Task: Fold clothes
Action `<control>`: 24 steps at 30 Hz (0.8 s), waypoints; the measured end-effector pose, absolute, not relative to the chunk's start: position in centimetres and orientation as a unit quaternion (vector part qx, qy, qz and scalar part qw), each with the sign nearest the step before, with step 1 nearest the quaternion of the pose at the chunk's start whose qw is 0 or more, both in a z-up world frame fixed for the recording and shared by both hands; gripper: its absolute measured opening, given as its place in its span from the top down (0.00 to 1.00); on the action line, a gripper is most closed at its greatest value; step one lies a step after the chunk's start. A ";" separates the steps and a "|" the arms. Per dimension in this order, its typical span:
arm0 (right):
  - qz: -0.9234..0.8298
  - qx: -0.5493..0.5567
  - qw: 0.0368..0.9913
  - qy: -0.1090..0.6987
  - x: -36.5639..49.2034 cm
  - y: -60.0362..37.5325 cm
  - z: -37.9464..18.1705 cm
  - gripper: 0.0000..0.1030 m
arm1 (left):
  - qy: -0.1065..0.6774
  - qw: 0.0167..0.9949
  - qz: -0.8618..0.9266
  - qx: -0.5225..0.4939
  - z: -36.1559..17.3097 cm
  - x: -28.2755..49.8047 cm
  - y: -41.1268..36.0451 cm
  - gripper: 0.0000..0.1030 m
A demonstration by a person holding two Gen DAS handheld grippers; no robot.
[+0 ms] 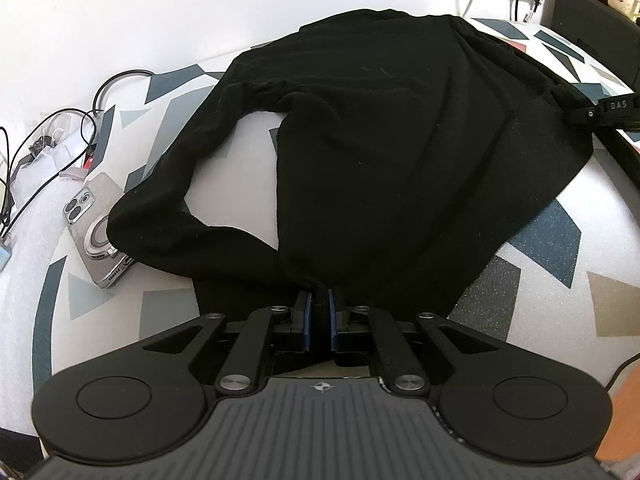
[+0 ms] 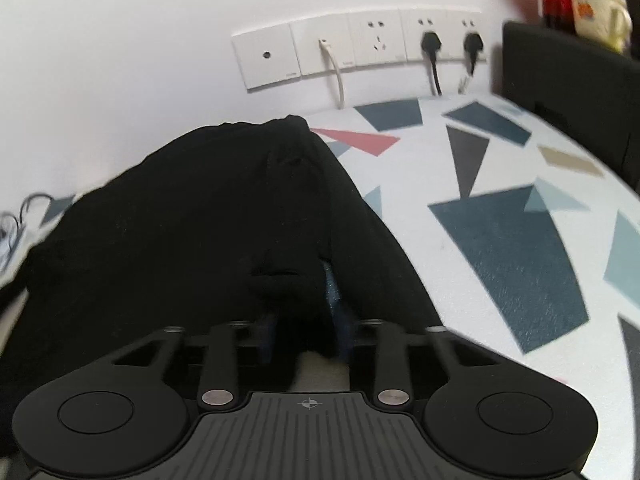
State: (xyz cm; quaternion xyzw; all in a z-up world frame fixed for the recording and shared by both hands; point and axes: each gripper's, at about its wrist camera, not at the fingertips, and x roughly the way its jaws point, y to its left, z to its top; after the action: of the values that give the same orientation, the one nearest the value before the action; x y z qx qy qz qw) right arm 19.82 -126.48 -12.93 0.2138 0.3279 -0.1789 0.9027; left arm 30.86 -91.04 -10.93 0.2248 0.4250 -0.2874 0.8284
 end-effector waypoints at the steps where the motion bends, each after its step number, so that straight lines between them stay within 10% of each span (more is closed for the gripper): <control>1: -0.175 0.226 0.899 0.331 19.7 -126.6 -12.7 0.91 | 0.426 0.827 -0.289 0.227 -10.9 30.9 -91.1 0.94; 24: -0.175 0.318 0.818 0.445 8.7 -125.2 -10.6 0.92 | 0.497 0.797 -0.312 0.144 -9.9 29.6 -85.7 0.94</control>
State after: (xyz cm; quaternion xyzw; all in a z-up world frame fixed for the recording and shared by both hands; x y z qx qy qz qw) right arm 8.71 -125.21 -10.61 0.3184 0.4453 -0.1749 0.8184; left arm 29.56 -85.72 -9.89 0.1442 0.4971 -0.3122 0.7966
